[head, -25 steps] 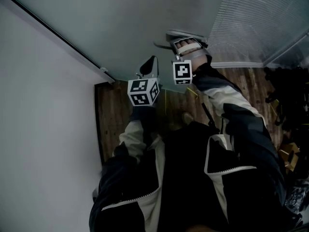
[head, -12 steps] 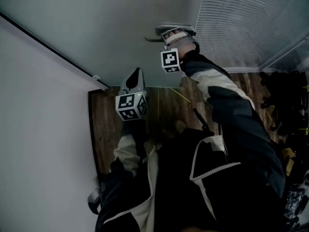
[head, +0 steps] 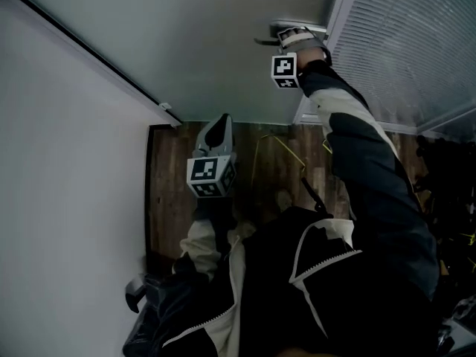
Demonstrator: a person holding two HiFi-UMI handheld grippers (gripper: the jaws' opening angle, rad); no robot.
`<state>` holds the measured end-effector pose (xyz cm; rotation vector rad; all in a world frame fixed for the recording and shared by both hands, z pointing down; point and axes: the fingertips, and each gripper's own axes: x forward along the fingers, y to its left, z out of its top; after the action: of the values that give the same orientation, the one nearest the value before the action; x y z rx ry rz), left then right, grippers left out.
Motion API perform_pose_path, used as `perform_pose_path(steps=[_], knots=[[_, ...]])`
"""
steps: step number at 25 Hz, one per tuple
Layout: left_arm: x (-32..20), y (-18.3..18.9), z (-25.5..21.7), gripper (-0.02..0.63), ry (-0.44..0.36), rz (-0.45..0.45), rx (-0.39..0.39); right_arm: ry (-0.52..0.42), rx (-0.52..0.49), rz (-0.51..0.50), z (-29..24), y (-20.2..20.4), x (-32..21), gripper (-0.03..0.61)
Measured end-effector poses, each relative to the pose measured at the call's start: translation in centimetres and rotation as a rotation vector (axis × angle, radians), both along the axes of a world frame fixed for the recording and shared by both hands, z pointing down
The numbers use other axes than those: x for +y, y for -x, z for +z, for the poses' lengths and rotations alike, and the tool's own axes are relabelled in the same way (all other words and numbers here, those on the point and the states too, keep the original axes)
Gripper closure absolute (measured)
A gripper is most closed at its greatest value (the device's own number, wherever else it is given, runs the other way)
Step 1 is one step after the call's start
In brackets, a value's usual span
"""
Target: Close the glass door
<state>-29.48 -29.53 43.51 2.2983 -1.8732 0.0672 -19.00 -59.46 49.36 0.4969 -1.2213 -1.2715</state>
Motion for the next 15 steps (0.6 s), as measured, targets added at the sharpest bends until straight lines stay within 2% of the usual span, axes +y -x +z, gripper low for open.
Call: perform_pose_path(steps=[6, 15], knots=[[0.8, 1.9, 0.6, 0.611, 0.02, -0.064, -0.003, -0.005, -0.009, 0.012, 0.2, 0.2, -2.8, 0.456], [-0.2, 2.4, 0.9, 0.611, 0.03, -0.075, 0.017, -0.009, -0.051, 0.01, -0.1, 0.8, -4.2, 0.454]])
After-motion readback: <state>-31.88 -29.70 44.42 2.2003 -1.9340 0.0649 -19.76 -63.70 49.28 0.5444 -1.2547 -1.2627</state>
